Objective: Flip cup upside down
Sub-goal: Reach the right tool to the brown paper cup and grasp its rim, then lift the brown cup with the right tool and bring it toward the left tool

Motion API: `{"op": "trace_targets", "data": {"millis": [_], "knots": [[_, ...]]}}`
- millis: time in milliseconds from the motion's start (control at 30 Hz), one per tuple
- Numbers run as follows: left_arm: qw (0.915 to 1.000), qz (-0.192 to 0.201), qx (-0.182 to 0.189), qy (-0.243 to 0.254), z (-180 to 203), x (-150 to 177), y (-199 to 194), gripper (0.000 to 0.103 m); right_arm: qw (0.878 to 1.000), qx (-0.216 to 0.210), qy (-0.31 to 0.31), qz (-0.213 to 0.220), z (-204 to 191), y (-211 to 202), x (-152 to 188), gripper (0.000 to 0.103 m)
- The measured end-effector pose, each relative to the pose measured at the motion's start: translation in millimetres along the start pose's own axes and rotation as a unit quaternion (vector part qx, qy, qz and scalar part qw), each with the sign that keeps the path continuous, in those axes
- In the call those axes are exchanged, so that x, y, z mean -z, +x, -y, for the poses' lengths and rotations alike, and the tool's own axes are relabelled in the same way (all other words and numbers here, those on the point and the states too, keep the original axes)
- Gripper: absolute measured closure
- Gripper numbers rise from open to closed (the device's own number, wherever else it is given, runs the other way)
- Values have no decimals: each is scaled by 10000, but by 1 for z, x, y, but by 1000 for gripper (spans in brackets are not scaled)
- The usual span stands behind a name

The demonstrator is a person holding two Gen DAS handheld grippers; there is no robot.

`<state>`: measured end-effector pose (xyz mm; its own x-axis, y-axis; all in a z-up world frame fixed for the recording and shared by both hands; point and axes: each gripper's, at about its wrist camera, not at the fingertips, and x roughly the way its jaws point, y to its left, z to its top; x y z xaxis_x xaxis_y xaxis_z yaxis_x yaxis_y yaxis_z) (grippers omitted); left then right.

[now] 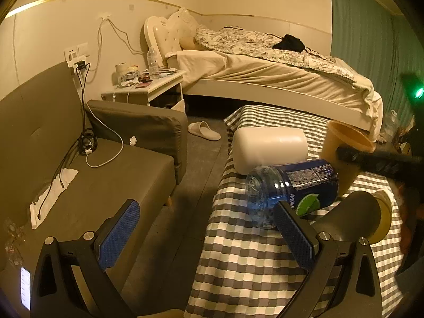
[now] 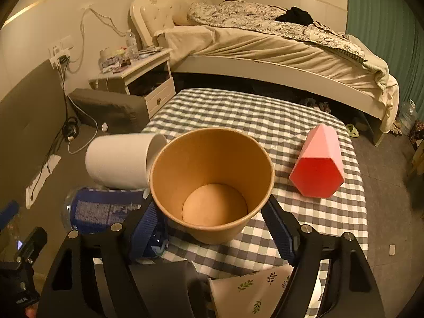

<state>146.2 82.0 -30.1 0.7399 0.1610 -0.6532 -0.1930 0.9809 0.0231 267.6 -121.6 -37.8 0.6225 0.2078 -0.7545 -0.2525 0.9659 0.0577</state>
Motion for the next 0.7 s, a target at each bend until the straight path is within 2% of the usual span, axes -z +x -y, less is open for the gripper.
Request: {"op": "trace_targets", "data": {"millis": [100, 233, 333, 533, 700], "knots": [[9999, 26, -75, -82, -4, -1, -1, 0, 9997, -58, -9, 240, -2, -23, -8, 27], [9996, 171, -93, -224, -7, -2, -12, 0, 9985, -72, -66, 548, -5, -78, -19, 27], [9991, 321, -88, -262, -8, 2, -32, 0, 9980, -21, -66, 625, -6, -121, -16, 27], [9986, 454, 35, -283, -6, 17, -76, 0, 9992, 41, 134, 373, -7, -193, 28, 27], [9988, 326, 210, -300, -7, 39, -101, 0, 9993, -72, 350, -100, -16, -216, 83, 27]]}}
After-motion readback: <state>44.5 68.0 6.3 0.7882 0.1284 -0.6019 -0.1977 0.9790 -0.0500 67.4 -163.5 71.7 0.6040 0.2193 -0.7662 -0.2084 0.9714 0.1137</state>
